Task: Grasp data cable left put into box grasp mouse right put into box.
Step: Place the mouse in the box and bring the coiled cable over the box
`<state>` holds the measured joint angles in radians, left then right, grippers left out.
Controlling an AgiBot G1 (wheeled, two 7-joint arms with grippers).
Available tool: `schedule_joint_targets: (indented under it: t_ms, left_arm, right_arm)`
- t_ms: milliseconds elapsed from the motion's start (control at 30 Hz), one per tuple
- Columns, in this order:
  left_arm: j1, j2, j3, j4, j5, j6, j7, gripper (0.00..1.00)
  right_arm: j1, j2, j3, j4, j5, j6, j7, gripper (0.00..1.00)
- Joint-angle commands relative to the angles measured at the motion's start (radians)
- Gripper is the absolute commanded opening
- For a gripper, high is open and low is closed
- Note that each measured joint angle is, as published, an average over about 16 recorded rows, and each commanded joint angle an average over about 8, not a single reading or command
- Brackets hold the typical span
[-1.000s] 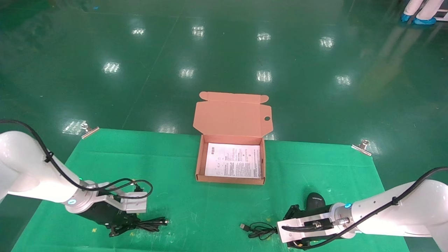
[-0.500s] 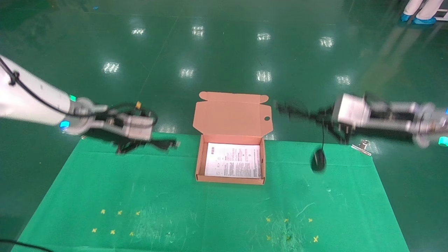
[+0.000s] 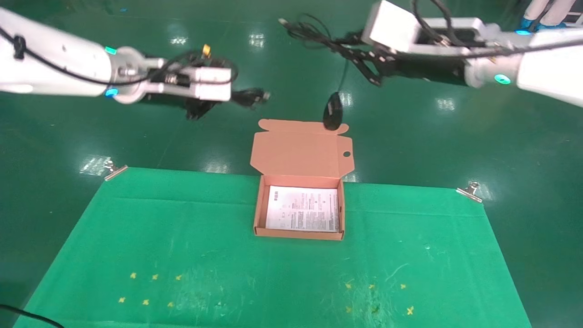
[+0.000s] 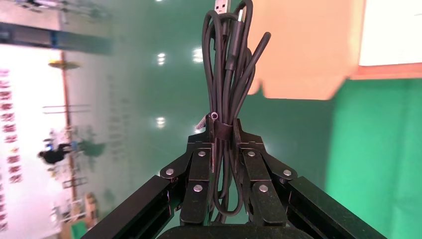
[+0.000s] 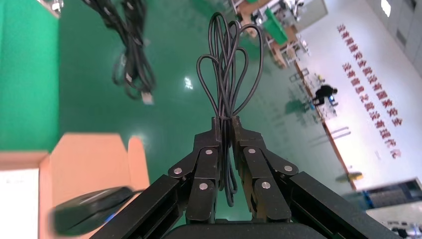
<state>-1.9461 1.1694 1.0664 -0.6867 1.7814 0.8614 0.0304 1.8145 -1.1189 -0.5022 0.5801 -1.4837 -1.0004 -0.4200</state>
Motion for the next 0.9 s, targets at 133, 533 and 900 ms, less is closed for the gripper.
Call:
schedule_joint_targets:
  t_ms: [133, 533, 900]
  left_arm:
    - [-0.032, 0.024, -0.021, 0.037, -0.017, -0.028, 0.016, 0.00]
    - [-0.053, 0.030, -0.030, 0.061, -0.029, -0.027, 0.037, 0.00]
    - [-0.012, -0.017, 0.007, 0.032, 0.012, 0.034, -0.022, 0.00]
  right_arm:
    - [0.046, -0.068, 0.005, -0.073, 0.013, 0.012, -0.050, 0.00]
    - [0.077, -0.117, 0.002, -0.126, 0.016, 0.006, -0.099, 0.00]
    - [0.034, -0.135, -0.011, -0.146, 0.002, 0.020, -0.116, 0.00]
